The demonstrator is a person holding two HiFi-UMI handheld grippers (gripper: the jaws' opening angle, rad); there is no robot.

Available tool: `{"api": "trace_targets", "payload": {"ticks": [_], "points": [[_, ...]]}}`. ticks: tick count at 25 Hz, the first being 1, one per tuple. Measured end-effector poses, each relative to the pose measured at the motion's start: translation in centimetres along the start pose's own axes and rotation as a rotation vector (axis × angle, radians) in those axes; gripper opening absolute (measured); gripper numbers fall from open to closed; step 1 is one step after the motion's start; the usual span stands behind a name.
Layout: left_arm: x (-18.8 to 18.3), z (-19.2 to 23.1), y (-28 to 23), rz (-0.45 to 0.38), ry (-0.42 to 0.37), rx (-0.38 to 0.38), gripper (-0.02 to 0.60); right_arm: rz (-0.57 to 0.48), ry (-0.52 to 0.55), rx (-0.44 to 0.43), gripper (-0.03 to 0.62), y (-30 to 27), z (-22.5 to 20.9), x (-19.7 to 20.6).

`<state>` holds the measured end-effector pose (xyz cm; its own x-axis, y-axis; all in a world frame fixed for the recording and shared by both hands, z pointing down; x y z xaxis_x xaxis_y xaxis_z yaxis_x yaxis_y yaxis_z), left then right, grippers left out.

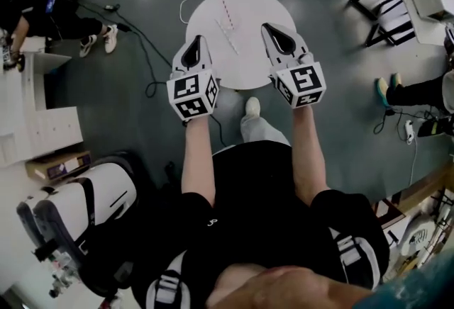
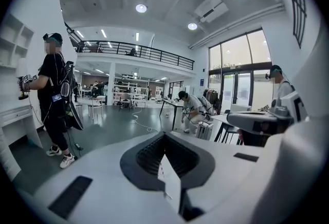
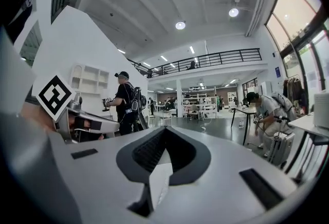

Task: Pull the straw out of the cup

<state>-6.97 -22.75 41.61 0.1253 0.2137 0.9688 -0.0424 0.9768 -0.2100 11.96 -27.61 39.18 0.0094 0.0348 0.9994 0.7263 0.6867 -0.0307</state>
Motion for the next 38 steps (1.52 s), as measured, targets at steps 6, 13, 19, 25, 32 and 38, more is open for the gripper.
{"api": "trace_targets", "payload": {"ticks": [6,13,19,25,32,38], "points": [[0.2,1.8,-4.9,0.055,-0.010,-0.049,0.006,0.028,0.123,-0.083,0.017,-4.5,-1.4,0.8],[2.4,2.1,-8.5,0.106,0.011,-0.023,0.006,0.086,0.151,-0.097,0.017,-6.8,-2.8,3.6],[4.5,3.4,-11.4,0.156,0.036,0.041,0.006,0.125,0.168,-0.096,0.015,-9.6,-2.1,4.7],[7.0,4.3,-15.7,0.219,0.039,0.092,0.006,0.193,0.127,-0.074,0.015,-11.8,-2.6,7.2],[10.7,5.3,-19.6,0.289,0.085,0.171,0.008,0.229,0.109,-0.062,0.015,-14.5,-2.5,8.3],[14.2,5.9,-22.2,0.345,0.152,0.175,0.025,0.299,0.111,0.001,0.017,-14.8,-4.6,10.4]]}}
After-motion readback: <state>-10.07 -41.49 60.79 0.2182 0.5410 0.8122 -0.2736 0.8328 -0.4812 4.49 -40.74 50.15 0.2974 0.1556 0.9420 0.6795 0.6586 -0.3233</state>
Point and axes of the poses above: the fingertips, and each gripper's own axes: y backward along the fingers, z to its left, x out of its underside, the point moved 5 cm from there along y, backward along the fingers, and after that the axes turned 7 degrees about -z, right-handed, at the moved point
